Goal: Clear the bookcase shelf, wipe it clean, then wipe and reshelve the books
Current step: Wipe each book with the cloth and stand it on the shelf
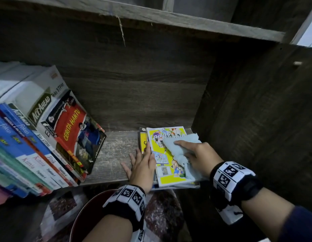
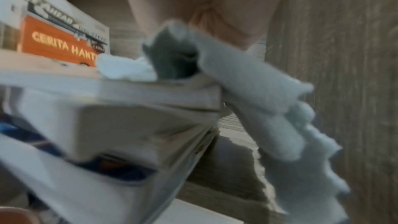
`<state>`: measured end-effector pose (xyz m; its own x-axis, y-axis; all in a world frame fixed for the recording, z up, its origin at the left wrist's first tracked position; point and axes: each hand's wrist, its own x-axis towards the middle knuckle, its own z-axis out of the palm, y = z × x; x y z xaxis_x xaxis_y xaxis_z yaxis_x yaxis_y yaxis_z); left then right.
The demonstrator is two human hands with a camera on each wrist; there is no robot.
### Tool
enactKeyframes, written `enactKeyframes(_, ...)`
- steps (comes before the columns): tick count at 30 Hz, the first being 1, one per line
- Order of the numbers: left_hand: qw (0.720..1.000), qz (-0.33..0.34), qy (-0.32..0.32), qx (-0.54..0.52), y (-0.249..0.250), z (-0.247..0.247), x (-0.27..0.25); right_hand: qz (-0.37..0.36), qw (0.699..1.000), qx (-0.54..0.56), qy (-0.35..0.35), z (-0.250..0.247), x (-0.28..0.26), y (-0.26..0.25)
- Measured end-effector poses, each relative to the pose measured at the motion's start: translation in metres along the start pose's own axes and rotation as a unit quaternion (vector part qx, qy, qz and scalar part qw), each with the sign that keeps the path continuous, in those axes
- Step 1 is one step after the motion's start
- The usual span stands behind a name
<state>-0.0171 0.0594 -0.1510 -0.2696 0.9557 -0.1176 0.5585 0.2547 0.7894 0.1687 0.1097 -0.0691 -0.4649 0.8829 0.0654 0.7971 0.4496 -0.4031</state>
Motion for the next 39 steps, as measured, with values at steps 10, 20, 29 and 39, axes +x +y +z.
enactKeyframes(10, 0.999, -0.004, -0.018, 0.030, 0.002, -0.006, -0.005, 0.103, 0.991, -0.090, -0.003, -0.023, 0.032, 0.012)
enactKeyframes(20, 0.996, -0.037, -0.062, 0.052, 0.020, -0.022, -0.007, 0.165, 0.970, -0.179, 0.008, -0.016, -0.021, -0.029)
enactKeyframes(29, 0.978, -0.075, 0.018, -0.194, 0.009, -0.044, -0.015, 0.112, 0.977, -0.182, -0.026, -0.011, -0.009, -0.042)
enactKeyframes(39, 0.929, 0.061, 0.088, -0.354, 0.012, -0.114, -0.060, 0.042, 0.970, 0.236, -0.037, 0.006, 0.016, -0.066)
